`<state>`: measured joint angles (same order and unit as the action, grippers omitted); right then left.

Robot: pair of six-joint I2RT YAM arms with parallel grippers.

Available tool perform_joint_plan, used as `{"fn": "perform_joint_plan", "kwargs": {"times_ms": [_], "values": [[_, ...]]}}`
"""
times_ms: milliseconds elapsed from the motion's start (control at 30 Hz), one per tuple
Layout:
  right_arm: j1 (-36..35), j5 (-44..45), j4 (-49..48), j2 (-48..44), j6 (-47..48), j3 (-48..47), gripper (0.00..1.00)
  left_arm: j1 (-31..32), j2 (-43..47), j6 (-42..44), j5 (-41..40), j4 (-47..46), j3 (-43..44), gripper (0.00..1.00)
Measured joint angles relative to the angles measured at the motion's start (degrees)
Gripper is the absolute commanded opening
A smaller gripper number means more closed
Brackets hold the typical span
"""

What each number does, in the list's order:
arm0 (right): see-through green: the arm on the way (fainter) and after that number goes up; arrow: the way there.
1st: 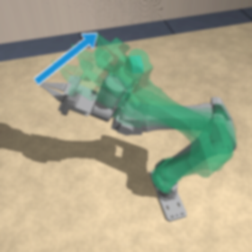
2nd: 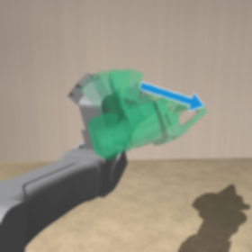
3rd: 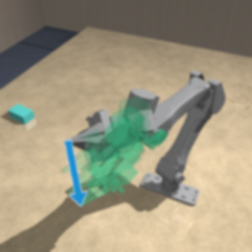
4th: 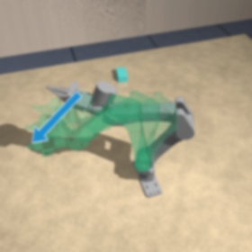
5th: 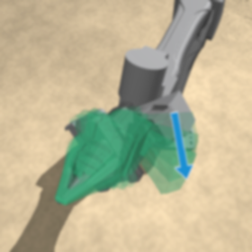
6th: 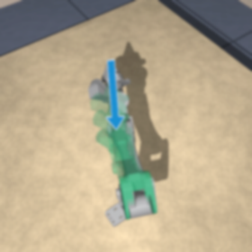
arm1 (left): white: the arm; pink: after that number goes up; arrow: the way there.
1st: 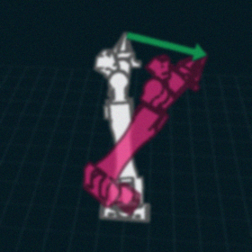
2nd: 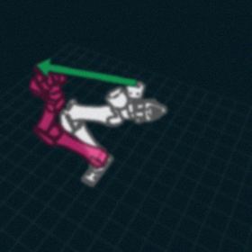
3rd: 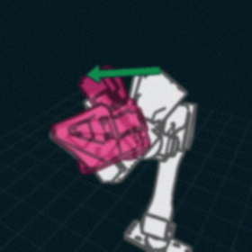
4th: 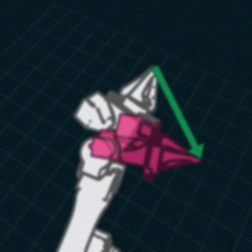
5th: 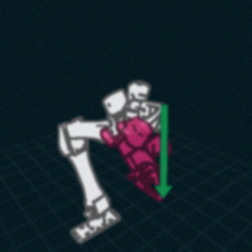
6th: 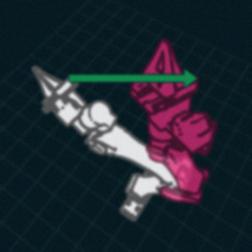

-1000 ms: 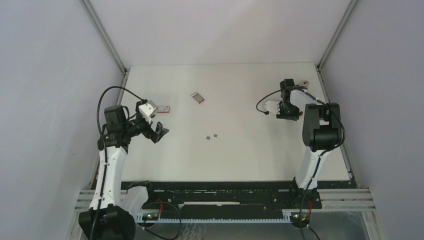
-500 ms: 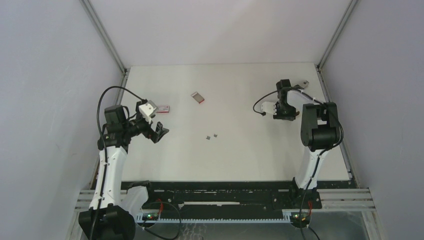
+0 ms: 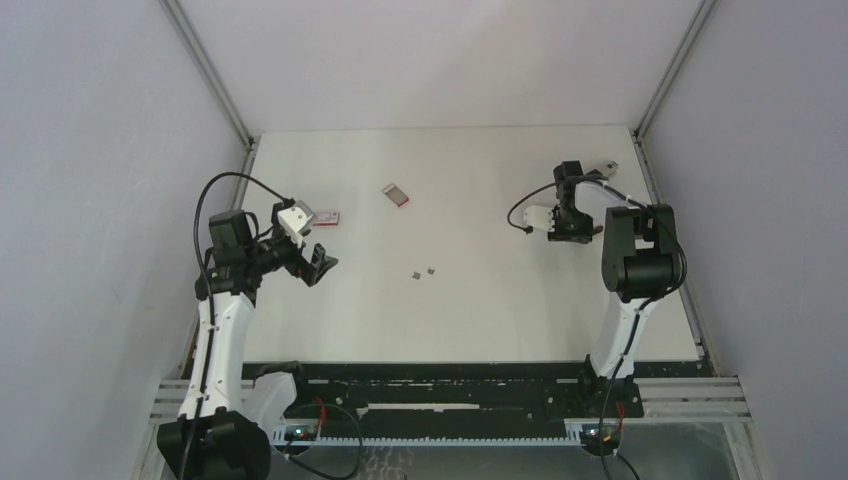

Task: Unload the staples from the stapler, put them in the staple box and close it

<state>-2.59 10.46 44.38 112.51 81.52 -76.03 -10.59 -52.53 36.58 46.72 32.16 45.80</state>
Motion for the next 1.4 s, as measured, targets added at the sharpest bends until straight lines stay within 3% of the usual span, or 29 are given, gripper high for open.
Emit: {"fn": "perform_joint_plan", "kwargs": {"times_ms": [633,967,1267,1400], "values": [[-0.07,2.08,-1.44,1.01,0.83,0.42,0.41,0.00,0.00,0.02,0.02,0.04,0.00,1.00],[-1.44,1.46,-1.31,-0.31,0.85,0.68,0.55,0.00,0.00,0.02,0.04,0.04,0.00,1.00],[-4.02,0.39,-0.44,-8.00,0.81,0.66,0.64,0.00,0.00,0.04,0.09,0.07,0.00,1.00],[-5.16,-0.81,1.16,-10.27,-0.15,-1.29,0.77,0.00,0.02,0.04,0.15,0.07,0.00,1.00]]}}
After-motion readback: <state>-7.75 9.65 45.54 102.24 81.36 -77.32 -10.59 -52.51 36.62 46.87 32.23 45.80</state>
